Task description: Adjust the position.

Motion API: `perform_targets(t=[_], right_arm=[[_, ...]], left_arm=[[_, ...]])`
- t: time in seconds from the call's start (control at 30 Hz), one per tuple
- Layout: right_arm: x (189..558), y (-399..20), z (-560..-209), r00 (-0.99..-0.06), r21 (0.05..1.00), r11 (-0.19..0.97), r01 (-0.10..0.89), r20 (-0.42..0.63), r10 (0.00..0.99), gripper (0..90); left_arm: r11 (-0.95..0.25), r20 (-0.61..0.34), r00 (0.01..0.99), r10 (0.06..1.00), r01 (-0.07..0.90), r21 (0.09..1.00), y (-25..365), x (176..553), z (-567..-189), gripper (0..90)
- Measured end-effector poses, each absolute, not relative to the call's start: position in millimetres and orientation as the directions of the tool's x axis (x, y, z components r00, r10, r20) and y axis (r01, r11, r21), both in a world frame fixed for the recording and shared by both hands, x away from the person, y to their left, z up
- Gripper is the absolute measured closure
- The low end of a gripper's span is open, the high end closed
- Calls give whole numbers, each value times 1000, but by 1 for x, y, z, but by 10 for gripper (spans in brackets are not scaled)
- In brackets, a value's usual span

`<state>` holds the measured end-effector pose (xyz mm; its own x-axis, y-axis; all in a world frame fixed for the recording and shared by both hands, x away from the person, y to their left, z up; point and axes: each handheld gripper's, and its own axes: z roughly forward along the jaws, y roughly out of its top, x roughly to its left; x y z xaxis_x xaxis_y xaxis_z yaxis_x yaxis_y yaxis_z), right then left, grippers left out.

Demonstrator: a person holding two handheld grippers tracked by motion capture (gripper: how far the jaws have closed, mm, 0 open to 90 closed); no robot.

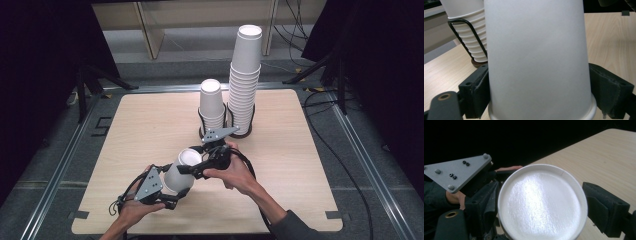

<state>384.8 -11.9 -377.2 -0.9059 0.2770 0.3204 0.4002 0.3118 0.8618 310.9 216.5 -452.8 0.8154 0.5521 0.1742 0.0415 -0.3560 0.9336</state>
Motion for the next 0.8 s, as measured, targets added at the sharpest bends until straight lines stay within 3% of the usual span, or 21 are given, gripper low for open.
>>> perform_targets(t=[0.23,0.43,0.57,0.8], right_arm=[[384,-12,-377,-915,862,327,386,315,252,255],[384,-18,-368,-904,871,269,412,354,240,264],[384,-24,-364,-877,861,195,470,432,210,265],[388,-26,-364,-878,865,177,470,437,196,265]], left_arm=[[-345,174,830,531,23,938,216,311,-454,103],[-217,115,823,557,10,976,218,311,-457,24],[-176,89,818,568,15,984,221,311,-455,30],[-164,102,813,573,-8,986,222,309,-453,41]])
